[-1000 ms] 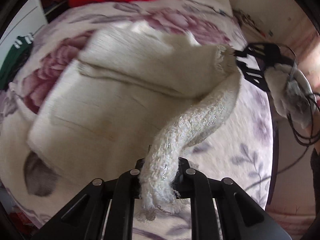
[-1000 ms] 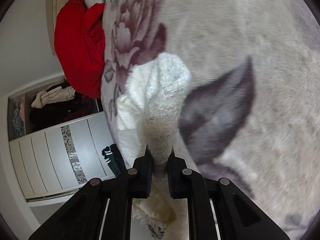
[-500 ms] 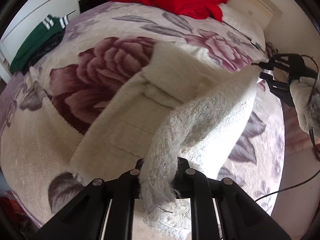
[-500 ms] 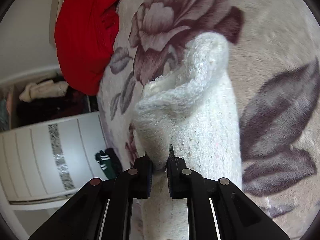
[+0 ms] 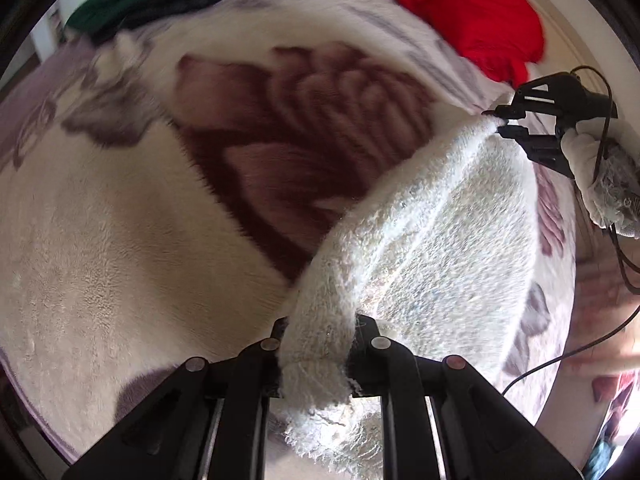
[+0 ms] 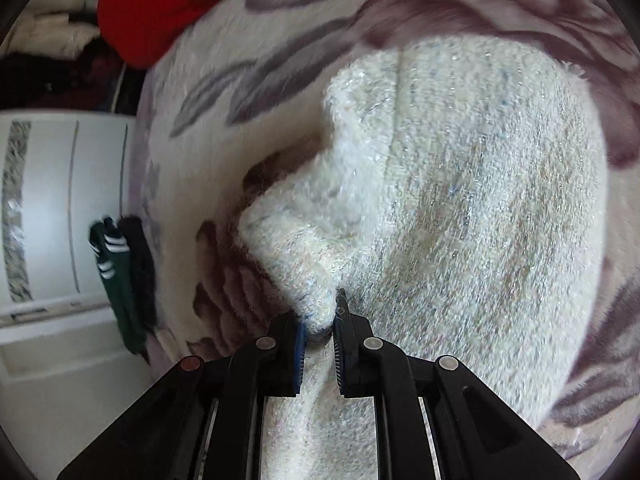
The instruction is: Fold large clothes
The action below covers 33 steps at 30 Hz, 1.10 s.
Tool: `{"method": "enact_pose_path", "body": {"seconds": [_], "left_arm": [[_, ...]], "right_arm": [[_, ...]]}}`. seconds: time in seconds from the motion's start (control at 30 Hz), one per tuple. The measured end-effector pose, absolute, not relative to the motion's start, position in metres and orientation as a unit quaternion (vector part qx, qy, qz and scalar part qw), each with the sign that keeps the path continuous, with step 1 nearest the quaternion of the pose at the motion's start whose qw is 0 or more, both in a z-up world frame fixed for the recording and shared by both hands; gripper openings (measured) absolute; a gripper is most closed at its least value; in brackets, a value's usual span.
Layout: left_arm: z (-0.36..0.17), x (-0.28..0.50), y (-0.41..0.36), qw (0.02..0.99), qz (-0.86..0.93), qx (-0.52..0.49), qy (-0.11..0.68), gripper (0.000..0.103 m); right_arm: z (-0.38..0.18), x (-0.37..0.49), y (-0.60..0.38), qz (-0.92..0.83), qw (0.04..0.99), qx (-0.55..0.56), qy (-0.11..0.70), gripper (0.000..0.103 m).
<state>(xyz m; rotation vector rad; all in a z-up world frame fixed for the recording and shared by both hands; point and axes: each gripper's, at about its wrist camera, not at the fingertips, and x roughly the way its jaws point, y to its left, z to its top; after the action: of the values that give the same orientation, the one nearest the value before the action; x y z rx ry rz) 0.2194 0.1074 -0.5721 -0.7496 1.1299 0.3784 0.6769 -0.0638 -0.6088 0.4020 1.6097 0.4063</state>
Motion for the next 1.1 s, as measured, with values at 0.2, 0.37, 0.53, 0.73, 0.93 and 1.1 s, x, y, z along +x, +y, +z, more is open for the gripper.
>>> {"method": "enact_pose_path", "body": {"seconds": [0.2,0.37,0.53,0.73,0.93,1.1], "left_arm": [[-0.61,0.205,0.136,0.72,0.114,-0.429,0.533,0.021],[-0.587,0.194,0.15,0.701,0.055,-0.46,0.542,0.051],[-0.561,0.221,0.169,0.708,0.029,-0.436,0.556,0.052],[-0.553,0.373,0.176,0.75,-0.045,-0.381,0.54,0.052],[-0.594,0.54,0.137,0.737,-0.128,-0.335,0.573,0.052],[-0.623,0.577,0.114,0.741,-0.153,-0.308,0.577,0.016]], "right_arm": [[-0.645,0.673,-0.007,0.172,0.645,0.105,0.737,0.024],[-0.6,0.665,-0.048,0.25,0.611,0.175,0.731,0.06],[-0.569,0.658,-0.156,0.2,0.664,0.184,0.697,0.069],[-0.628,0.687,-0.263,0.097,0.668,0.275,0.684,0.07],[-0.691,0.724,-0.278,0.128,0.638,0.385,0.654,0.07],[-0.715,0.733,-0.248,0.114,0.619,0.411,0.659,0.043]]}}
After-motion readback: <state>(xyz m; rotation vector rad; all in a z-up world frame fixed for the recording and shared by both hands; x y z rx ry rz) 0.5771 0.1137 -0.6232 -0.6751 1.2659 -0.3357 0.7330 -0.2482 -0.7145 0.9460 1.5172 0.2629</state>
